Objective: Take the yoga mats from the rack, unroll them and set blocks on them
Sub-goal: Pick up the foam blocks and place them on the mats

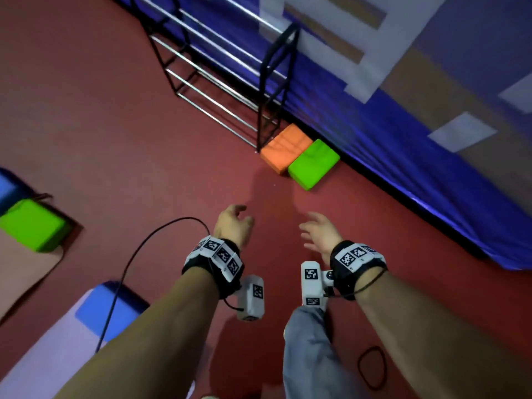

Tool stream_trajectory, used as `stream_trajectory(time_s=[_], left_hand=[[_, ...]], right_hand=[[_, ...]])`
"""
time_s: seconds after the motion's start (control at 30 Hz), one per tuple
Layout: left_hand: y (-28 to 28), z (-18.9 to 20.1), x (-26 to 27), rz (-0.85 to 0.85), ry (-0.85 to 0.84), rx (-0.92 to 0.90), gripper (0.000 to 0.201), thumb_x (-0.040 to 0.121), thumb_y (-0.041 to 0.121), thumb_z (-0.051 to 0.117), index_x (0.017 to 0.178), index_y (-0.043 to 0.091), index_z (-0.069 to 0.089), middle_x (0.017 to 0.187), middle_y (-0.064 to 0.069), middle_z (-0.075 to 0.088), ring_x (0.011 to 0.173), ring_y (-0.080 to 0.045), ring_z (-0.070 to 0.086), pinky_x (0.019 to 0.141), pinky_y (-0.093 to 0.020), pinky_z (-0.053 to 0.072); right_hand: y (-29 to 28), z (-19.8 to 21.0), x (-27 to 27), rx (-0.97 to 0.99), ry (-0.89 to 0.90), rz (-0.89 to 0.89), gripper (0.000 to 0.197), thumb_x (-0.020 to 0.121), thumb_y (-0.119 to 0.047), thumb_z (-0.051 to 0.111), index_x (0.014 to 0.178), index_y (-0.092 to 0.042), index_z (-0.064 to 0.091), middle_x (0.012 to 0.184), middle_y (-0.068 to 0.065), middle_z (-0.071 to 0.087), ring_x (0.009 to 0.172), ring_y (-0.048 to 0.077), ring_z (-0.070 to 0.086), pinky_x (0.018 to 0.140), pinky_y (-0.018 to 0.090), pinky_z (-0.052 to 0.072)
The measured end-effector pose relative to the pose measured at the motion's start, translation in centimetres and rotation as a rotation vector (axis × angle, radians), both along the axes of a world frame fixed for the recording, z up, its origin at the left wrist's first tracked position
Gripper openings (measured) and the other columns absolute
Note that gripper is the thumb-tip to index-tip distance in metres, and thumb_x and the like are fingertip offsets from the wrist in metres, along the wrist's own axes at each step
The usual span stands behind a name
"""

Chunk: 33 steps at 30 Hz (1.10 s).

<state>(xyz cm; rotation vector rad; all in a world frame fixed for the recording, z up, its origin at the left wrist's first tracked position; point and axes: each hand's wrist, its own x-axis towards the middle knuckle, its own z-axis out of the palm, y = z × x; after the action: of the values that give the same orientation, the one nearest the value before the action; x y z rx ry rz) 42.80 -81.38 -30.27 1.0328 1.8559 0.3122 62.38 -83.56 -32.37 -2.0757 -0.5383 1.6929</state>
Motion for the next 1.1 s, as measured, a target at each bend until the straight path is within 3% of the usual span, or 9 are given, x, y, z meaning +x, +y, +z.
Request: stream_trajectory(time_s=[0.13,0.37,0.6,0.73,0.83,0.9,0.97,1.03,1.1], left_hand=[[5.9,-2.7,8.0,-0.101,-0.032,-0.060,0.042,0.092,0.022,0.060,0.133,0.021,0.058,0.138,-0.004,0.058,0.094,-0.015,0.056,0.078,-0.025,0.042],[13.5,-9.4,14.2,-0.229,-0.026,-0.164,0.043,0.090,0.022,0.060,0.133,0.018,0.059,0.137,-0.008,0.059,0.118,-0.025,0.059,0.097,-0.033,0.048],[22.4,-21.4,16.9,-0.355,-0.035,-0.264,0.046,0.091,0.021,0.059,0.136,0.014,0.056,0.139,-0.009,0.057,0.125,-0.026,0.055,0.096,-0.027,0.041],[25.0,-30.3,17.6,-0.404,-0.046,-0.313,0.047,0.094,0.020,0.058,0.140,0.015,0.052,0.142,-0.008,0.054,0.118,-0.025,0.058,0.087,-0.024,0.041],[25.8,-35.8,17.7,-0.485,-0.033,-0.343,0.054,0.089,0.022,0.057,0.142,0.019,0.049,0.124,-0.011,0.060,0.078,-0.022,0.062,0.069,-0.028,0.044],[26.3,-39.8,18.0,-0.549,0.002,-0.342,0.068,0.074,0.033,0.054,0.141,0.023,0.048,0.121,-0.020,0.062,0.080,-0.035,0.065,0.062,-0.031,0.046],[26.7,-43.0,18.1,-0.566,0.002,-0.334,0.071,0.072,0.033,0.055,0.142,0.024,0.047,0.128,-0.023,0.058,0.102,-0.042,0.063,0.070,-0.033,0.047],[27.3,-45.5,18.4,-0.524,-0.031,-0.293,0.066,0.077,0.025,0.059,0.143,0.023,0.047,0.140,-0.017,0.050,0.124,-0.033,0.054,0.089,-0.033,0.048],[28.0,-47.2,18.6,-0.453,-0.103,-0.262,0.065,0.075,0.021,0.061,0.140,0.022,0.049,0.140,-0.008,0.051,0.127,-0.019,0.048,0.102,-0.039,0.045]], right_hand=[[3.9,-1.8,7.9,-0.035,0.002,-0.110,0.051,0.097,-0.010,0.053,0.145,-0.020,0.039,0.126,0.006,0.057,0.110,0.023,0.056,0.084,0.035,0.048],[10.1,-7.6,14.1,-0.128,0.020,-0.223,0.053,0.097,-0.012,0.055,0.146,-0.021,0.039,0.132,0.006,0.057,0.115,0.022,0.056,0.084,0.035,0.050],[16.8,-18.2,15.4,-0.205,0.012,-0.399,0.041,0.095,-0.011,0.059,0.133,-0.022,0.049,0.110,0.004,0.062,0.103,0.022,0.063,0.056,0.025,0.052],[19.1,-27.6,15.7,-0.257,0.002,-0.429,0.043,0.096,-0.010,0.057,0.137,-0.018,0.047,0.106,0.002,0.060,0.094,0.019,0.061,0.063,0.030,0.050],[19.6,-33.9,15.5,-0.305,0.087,-0.440,0.045,0.100,-0.008,0.050,0.143,-0.017,0.040,0.090,0.000,0.059,0.066,0.011,0.058,0.054,0.026,0.046],[20.1,-37.9,15.1,-0.295,0.074,-0.427,0.053,0.098,-0.005,0.053,0.147,-0.015,0.036,0.099,0.003,0.059,0.070,0.012,0.057,0.060,0.026,0.044],[21.0,-41.2,14.7,-0.261,0.061,-0.420,0.063,0.095,-0.005,0.056,0.152,-0.014,0.030,0.107,0.005,0.059,0.087,0.022,0.064,0.063,0.027,0.044],[21.9,-44.3,14.7,-0.245,0.035,-0.406,0.070,0.094,-0.007,0.059,0.154,-0.018,0.024,0.125,0.009,0.059,0.113,0.032,0.061,0.073,0.034,0.047],[22.5,-46.3,15.0,-0.222,0.034,-0.406,0.072,0.094,-0.010,0.058,0.155,-0.024,0.021,0.139,0.008,0.051,0.121,0.029,0.055,0.078,0.037,0.049]])
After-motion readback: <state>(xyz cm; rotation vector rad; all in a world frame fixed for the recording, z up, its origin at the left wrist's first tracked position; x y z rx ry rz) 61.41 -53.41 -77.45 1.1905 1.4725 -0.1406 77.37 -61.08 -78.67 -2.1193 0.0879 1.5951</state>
